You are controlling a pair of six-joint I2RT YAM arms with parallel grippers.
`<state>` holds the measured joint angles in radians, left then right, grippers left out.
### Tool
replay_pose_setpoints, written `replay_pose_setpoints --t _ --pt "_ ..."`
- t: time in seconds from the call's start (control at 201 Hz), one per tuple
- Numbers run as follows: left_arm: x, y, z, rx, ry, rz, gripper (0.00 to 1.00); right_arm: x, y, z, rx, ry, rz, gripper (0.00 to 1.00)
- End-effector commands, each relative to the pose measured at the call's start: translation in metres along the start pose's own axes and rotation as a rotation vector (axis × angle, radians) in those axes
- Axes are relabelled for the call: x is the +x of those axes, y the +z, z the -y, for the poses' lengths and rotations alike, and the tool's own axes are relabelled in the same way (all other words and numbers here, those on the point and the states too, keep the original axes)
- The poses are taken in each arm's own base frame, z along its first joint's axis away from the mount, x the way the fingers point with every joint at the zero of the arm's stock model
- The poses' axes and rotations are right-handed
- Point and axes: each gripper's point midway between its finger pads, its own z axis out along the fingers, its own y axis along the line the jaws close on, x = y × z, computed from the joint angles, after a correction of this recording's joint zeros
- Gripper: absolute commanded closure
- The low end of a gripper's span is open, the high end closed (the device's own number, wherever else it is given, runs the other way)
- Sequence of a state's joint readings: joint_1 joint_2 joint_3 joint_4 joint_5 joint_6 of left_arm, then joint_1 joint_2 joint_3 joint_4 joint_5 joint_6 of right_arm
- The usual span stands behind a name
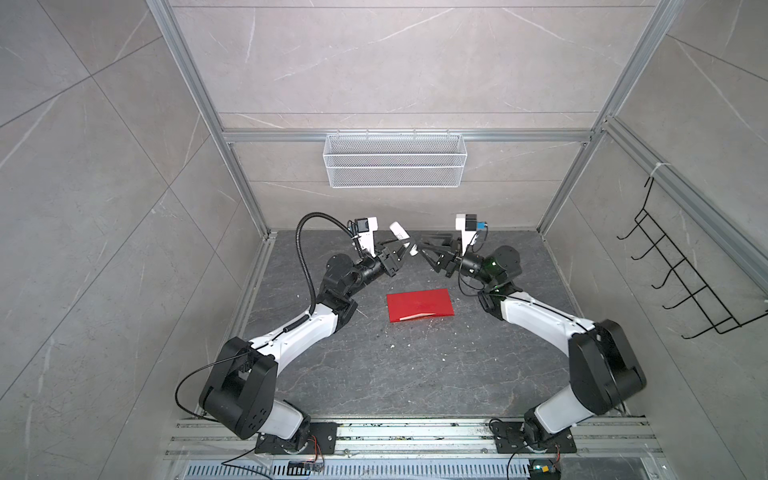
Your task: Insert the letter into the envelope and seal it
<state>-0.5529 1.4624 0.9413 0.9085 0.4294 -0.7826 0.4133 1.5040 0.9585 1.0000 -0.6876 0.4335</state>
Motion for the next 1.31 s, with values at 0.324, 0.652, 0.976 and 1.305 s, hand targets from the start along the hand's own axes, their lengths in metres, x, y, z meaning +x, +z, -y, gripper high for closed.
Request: replay_pose_setpoints --t 0.324,0.652,0.976,1.305 --pt "-0.011 -0.002 0.018 0.06 0.039 0.026 1.0 0.026 -0.007 -0.007 0.352 -0.762 -0.037 0.33" --pt "-0.011 -0.001 0.017 0.059 0.033 0.027 1.0 0.029 0.007 -0.004 0.4 -0.783 -0.022 0.47" --pt "-0.01 -0.001 0.016 0.059 0.026 0.025 1.0 0.027 0.018 -0.007 0.399 -0.786 0.001 0.54" --pt "-0.009 -0.001 0.015 0.057 0.025 0.023 1.0 0.025 0.02 -0.007 0.409 -0.787 0.006 0.74"
